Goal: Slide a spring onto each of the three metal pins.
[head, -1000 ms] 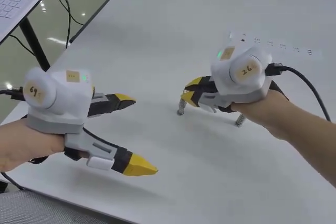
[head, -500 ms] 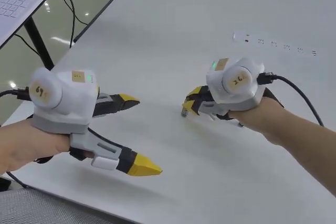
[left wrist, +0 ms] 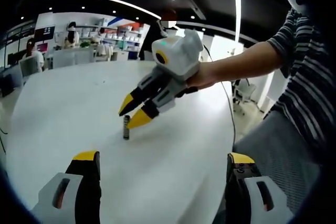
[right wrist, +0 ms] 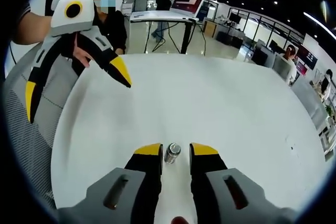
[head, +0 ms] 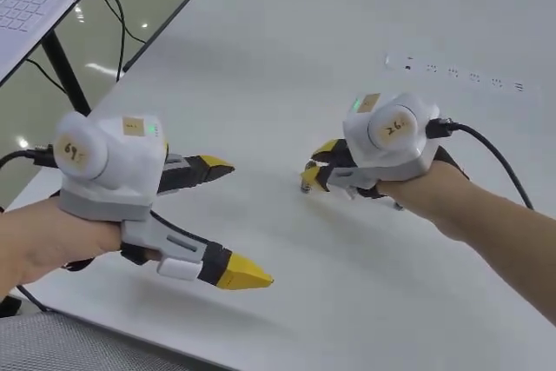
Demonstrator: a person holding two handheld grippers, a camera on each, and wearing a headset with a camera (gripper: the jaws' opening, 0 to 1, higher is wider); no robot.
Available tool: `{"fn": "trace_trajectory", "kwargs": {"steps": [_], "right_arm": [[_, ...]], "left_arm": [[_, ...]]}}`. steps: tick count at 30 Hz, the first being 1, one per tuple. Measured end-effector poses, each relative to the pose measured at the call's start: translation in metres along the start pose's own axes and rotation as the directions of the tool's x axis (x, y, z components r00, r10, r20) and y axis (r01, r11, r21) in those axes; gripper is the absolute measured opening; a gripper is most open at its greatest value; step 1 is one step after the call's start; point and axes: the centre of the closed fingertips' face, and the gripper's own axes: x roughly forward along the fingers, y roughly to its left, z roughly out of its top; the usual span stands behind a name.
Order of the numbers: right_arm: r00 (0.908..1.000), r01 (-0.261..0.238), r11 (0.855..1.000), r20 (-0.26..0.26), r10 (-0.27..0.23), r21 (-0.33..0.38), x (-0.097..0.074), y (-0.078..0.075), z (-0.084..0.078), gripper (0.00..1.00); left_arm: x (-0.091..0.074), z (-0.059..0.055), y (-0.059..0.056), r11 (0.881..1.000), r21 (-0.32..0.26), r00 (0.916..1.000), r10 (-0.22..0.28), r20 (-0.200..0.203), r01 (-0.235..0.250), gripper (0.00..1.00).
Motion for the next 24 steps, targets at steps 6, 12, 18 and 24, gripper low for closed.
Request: {"fn": "trace_trajectory", "kwargs": {"steps": [6,12,18,24], "right_arm": [[0.9997,0.001,1.000,0.023,-0.002,0.026,-0.005,0.000,0.005,0.20],[0.9984,0.000,0.998,0.056,-0.004,0.065,-0.016,0.001,0.008,0.20],[0.9948,-0.002,0.995,0.101,-0.008,0.095,-0.033,0.004,0.011,0.25],[0.9906,-0.001,0.991,0.136,-0.017,0.133,-0.050,0.006,0.008,0.30]], "left_arm": [[0.001,0.002,0.003,1.000,-0.006,0.9999,0.013,0.008,-0.013,0.97],[0.005,0.007,0.005,1.000,-0.010,0.9995,0.024,0.021,-0.023,0.97],[0.012,0.013,0.008,0.999,-0.003,0.9990,0.034,0.030,-0.034,0.97],[0.016,0.020,0.013,0.999,0.005,0.9974,0.054,0.048,-0.054,0.98]]}}
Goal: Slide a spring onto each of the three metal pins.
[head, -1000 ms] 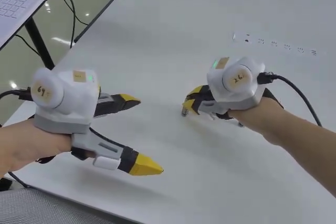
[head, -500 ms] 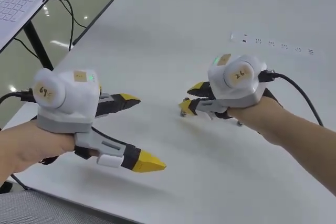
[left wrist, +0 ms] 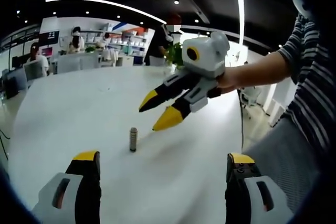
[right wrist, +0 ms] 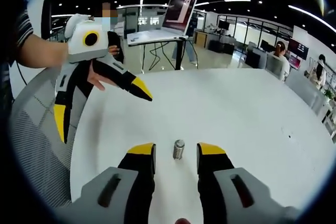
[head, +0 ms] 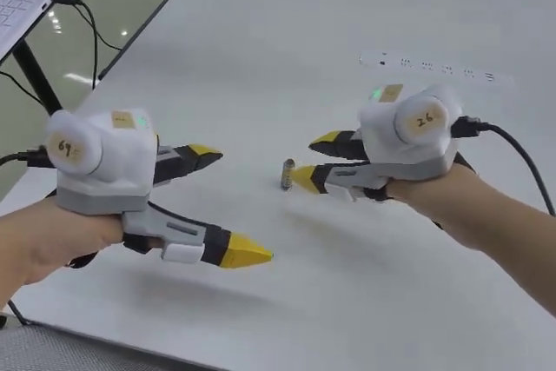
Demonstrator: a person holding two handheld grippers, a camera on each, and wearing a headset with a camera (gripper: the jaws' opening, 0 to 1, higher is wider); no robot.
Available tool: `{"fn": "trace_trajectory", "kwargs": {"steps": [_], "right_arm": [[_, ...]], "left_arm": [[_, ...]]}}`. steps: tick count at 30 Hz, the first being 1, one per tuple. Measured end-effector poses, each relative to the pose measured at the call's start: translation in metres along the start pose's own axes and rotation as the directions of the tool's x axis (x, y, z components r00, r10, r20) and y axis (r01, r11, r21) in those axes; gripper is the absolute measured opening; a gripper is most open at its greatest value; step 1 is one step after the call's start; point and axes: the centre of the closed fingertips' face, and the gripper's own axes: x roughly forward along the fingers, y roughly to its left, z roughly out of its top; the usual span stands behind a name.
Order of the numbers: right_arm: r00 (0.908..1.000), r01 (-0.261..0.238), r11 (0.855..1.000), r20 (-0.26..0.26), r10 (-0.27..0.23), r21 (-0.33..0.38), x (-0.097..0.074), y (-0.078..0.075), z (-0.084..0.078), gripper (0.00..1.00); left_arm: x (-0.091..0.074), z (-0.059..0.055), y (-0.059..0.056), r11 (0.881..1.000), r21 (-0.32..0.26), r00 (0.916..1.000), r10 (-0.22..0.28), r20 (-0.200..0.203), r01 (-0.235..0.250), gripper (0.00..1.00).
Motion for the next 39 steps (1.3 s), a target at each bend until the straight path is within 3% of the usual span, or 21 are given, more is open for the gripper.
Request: {"fn": "trace_trajectory", "kwargs": {"steps": [11,22,32,39], "right_arm": [[0.9981,0.028,0.999,0.053,-0.031,0.043,-0.032,0.002,-0.008,0.45],[0.9918,0.057,0.994,0.109,-0.067,0.092,-0.074,0.007,-0.030,0.60],[0.9781,0.116,0.977,0.151,-0.144,0.178,-0.107,0.002,-0.046,0.79],[0.9699,0.164,0.963,0.144,-0.196,0.213,-0.128,-0.003,-0.066,0.92]], "left_arm": [[0.008,0.004,-0.003,1.000,0.014,0.9999,-0.009,-0.005,0.009,0.98],[0.013,0.008,-0.001,1.000,0.024,0.9999,0.011,0.008,-0.011,0.98],[0.016,0.012,-0.003,0.999,0.033,0.9998,0.013,0.013,-0.014,0.98],[0.014,0.015,-0.008,0.999,0.041,0.9998,0.001,0.019,-0.002,0.98]]}}
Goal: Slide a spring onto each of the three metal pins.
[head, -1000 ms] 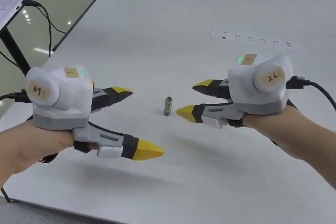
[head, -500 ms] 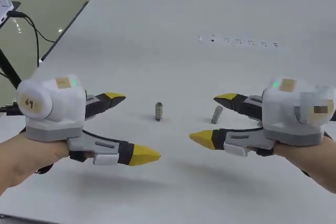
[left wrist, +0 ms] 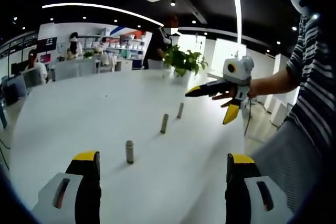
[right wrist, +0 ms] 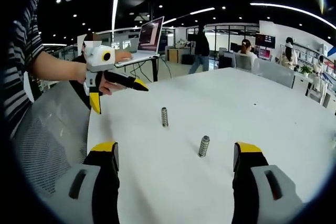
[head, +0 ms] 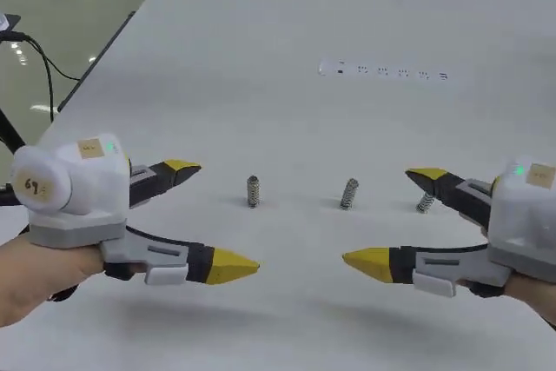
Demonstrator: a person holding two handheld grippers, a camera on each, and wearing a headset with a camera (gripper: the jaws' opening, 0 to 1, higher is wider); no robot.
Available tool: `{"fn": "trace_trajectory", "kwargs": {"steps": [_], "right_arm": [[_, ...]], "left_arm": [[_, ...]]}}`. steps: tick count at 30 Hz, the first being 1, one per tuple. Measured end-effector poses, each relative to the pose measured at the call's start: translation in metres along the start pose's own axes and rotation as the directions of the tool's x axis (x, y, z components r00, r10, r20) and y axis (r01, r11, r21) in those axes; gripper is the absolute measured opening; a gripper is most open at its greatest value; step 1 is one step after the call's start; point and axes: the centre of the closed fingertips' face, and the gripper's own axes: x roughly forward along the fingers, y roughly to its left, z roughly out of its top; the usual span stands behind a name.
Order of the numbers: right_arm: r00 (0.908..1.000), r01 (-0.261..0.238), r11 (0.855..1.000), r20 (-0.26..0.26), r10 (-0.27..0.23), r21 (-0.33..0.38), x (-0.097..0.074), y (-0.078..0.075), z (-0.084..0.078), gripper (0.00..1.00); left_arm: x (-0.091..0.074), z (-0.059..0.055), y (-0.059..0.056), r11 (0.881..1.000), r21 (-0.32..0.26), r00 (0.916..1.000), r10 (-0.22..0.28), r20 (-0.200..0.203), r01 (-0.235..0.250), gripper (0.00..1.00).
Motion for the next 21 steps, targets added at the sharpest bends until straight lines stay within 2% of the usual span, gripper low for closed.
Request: {"fn": "trace_trajectory", "kwargs": {"steps": [5,9,13,21], "right_arm": [[0.9992,0.037,0.998,0.015,-0.038,0.046,-0.020,-0.008,-0.011,0.99],[0.9968,0.079,0.994,0.002,-0.079,0.081,-0.035,-0.023,-0.027,0.99],[0.9947,0.103,0.990,-0.007,-0.103,0.094,-0.049,-0.030,-0.035,0.99],[0.9908,0.135,0.985,-0.025,-0.133,0.107,-0.063,-0.035,-0.045,0.99]], "left_arm": [[-0.002,0.004,-0.001,1.000,0.001,0.9999,0.001,0.012,-0.001,0.98],[-0.004,0.004,-0.002,1.000,0.009,1.0000,0.003,0.008,-0.003,0.98],[-0.005,0.001,-0.005,1.000,0.023,1.0000,0.000,-0.005,0.000,0.98],[-0.007,-0.001,-0.003,1.000,0.024,0.9999,0.009,-0.010,-0.009,0.98]]}}
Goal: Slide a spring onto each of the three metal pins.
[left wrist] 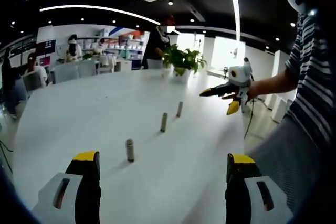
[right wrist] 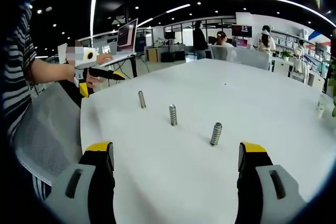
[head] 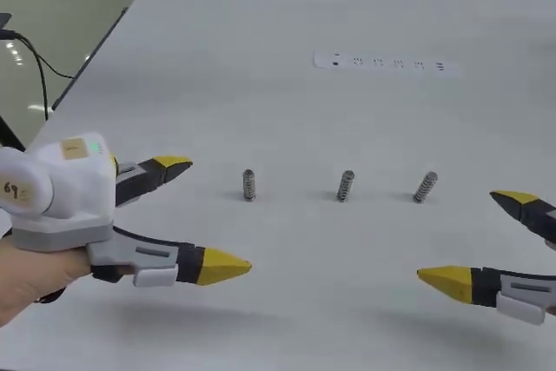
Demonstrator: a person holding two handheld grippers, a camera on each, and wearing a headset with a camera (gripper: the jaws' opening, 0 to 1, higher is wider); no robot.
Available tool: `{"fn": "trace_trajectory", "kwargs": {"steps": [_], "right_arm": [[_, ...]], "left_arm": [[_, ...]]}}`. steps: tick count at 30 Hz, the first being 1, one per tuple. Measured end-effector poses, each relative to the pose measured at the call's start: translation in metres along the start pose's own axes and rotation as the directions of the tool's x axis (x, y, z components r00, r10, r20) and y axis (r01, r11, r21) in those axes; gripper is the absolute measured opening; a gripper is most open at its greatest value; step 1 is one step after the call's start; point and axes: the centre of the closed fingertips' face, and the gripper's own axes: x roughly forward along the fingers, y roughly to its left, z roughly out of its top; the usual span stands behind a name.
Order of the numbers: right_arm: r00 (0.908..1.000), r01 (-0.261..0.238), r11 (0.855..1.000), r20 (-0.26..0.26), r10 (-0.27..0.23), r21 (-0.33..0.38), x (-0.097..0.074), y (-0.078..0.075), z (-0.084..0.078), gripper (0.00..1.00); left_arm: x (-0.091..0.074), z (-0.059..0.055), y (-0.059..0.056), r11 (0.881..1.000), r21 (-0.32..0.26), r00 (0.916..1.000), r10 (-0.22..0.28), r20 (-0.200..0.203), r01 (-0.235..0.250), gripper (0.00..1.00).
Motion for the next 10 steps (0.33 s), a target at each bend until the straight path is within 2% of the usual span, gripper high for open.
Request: {"fn": "trace_trajectory", "kwargs": {"steps": [10], "right_arm": [[0.9999,0.013,1.000,-0.002,-0.013,0.010,-0.0037,-0.0030,-0.0042,0.99]], "left_arm": [[-0.0081,-0.0056,0.0027,1.000,0.000,0.9998,0.012,-0.014,-0.012,0.98]]}}
